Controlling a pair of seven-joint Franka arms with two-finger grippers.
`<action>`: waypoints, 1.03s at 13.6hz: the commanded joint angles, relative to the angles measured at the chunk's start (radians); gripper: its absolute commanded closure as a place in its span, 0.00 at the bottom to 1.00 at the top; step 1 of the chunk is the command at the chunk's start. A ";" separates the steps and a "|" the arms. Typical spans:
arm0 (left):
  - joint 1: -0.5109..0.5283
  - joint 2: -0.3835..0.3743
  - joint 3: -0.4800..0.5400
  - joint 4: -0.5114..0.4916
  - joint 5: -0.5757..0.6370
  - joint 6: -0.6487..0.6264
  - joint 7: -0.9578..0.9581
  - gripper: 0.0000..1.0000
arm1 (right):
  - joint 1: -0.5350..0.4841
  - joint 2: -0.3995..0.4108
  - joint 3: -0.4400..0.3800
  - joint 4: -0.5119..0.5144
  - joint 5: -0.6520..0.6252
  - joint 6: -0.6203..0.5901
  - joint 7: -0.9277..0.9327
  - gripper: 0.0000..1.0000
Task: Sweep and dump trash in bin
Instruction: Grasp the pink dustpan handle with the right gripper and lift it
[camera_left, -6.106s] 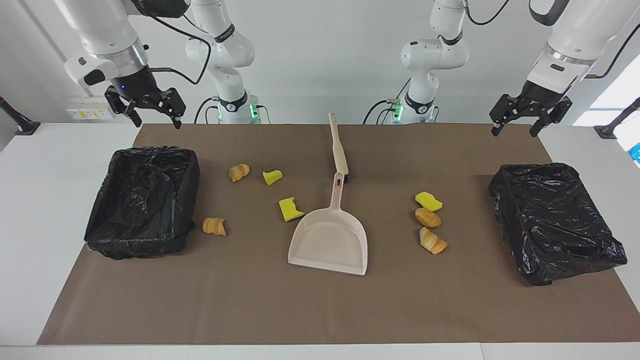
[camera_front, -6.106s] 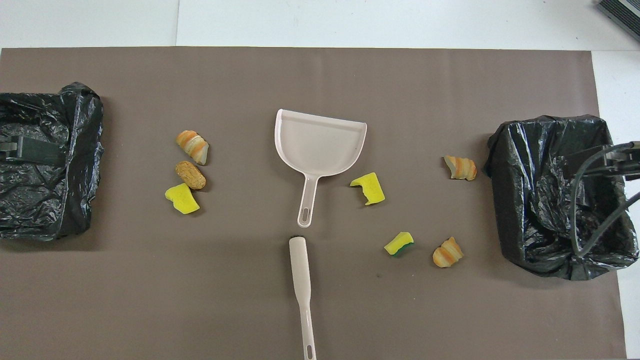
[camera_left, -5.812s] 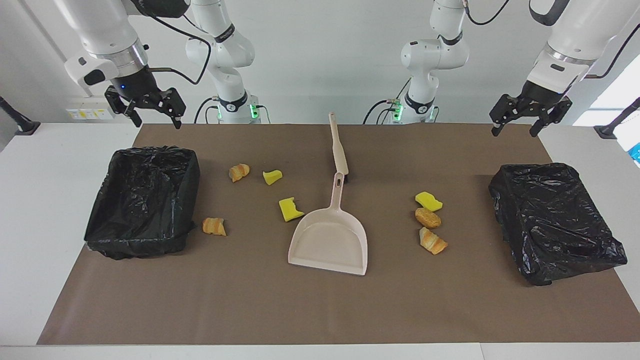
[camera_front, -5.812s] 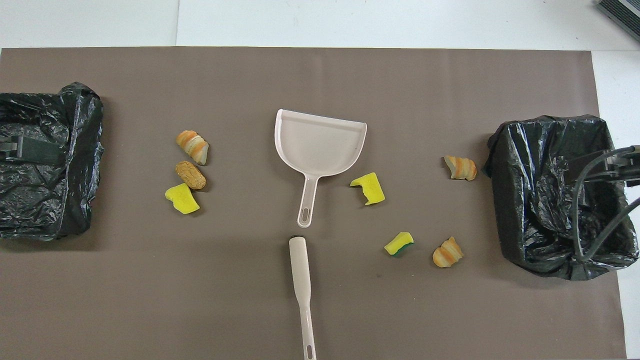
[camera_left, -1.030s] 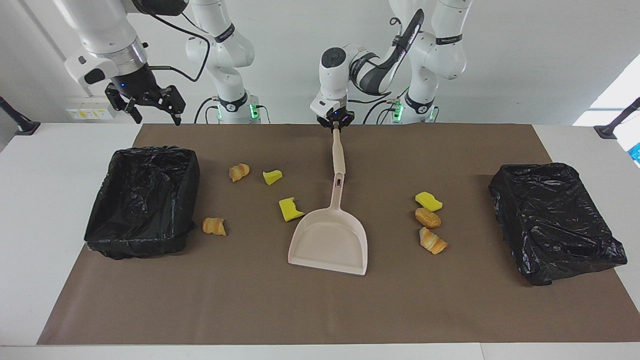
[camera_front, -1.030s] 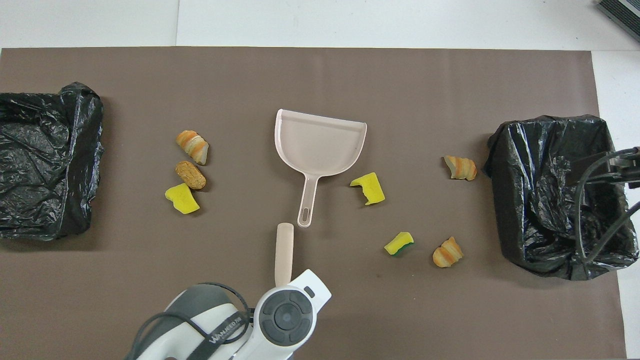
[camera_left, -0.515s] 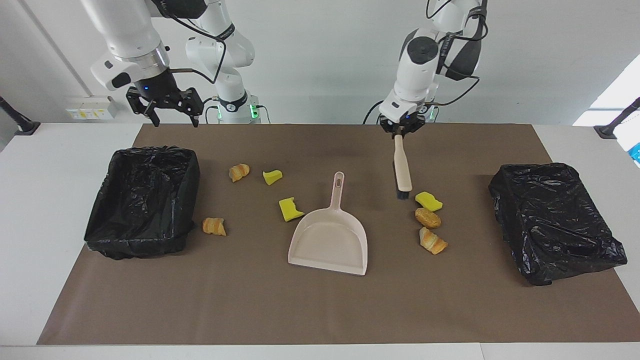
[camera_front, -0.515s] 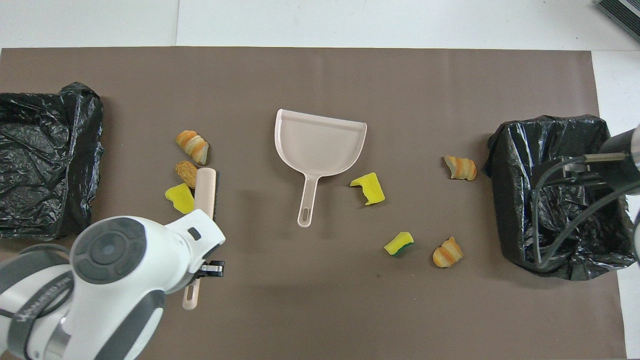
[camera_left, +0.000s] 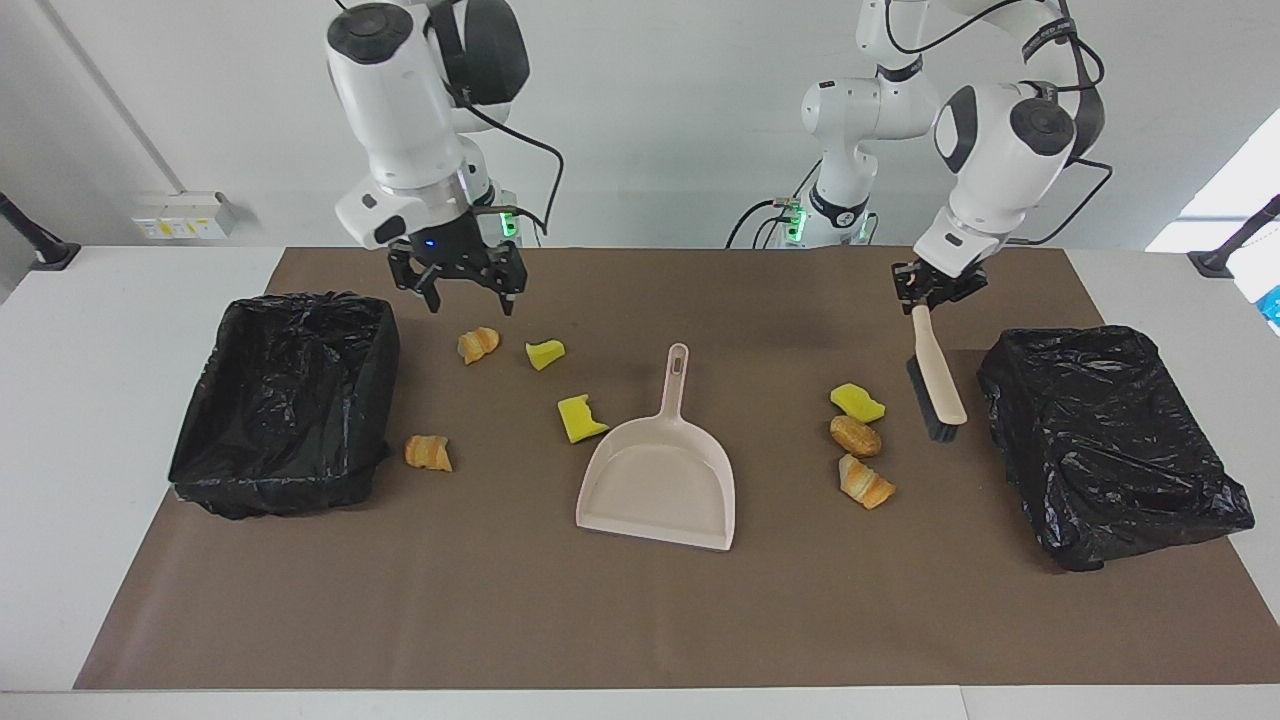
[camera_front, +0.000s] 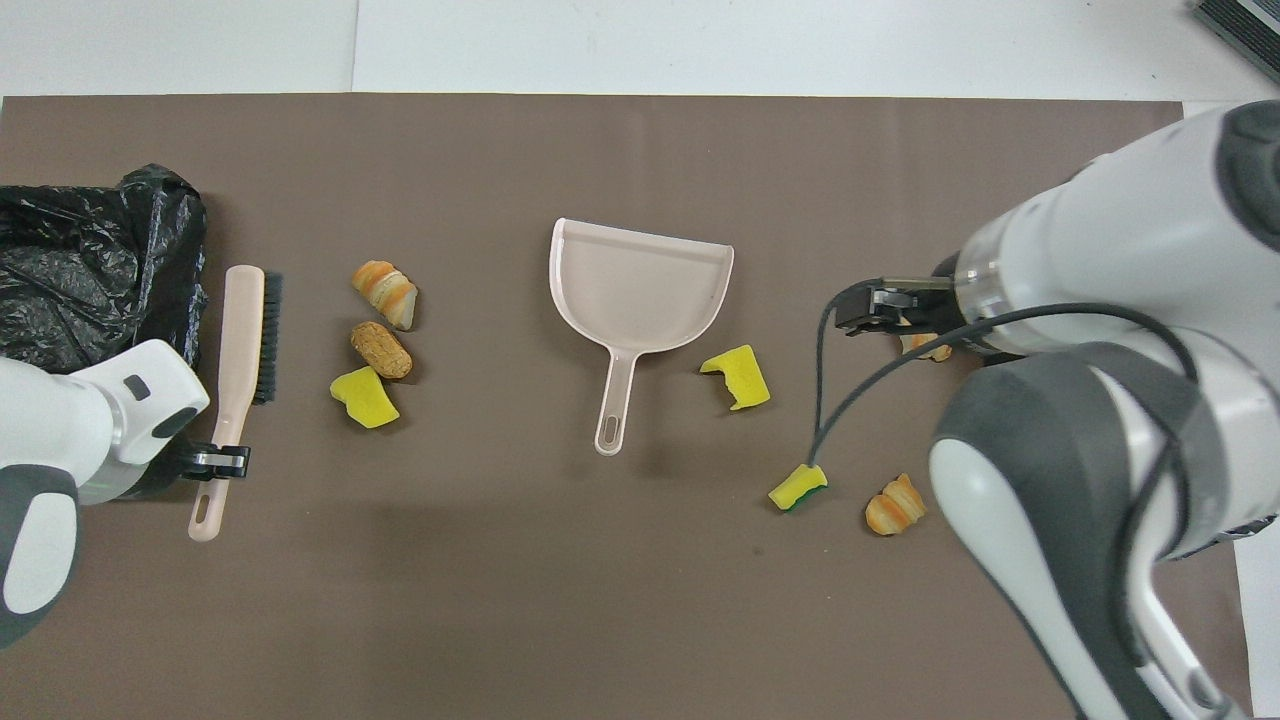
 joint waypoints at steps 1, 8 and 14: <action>0.030 0.089 -0.017 0.067 0.022 0.006 0.006 1.00 | 0.093 0.077 -0.006 0.003 -0.002 0.105 0.149 0.00; 0.015 0.100 -0.018 0.061 0.035 0.014 -0.009 1.00 | 0.297 0.278 -0.009 0.020 -0.175 0.334 0.488 0.00; 0.013 0.098 -0.018 0.060 0.035 0.014 -0.018 1.00 | 0.376 0.340 -0.006 -0.028 -0.250 0.403 0.614 0.03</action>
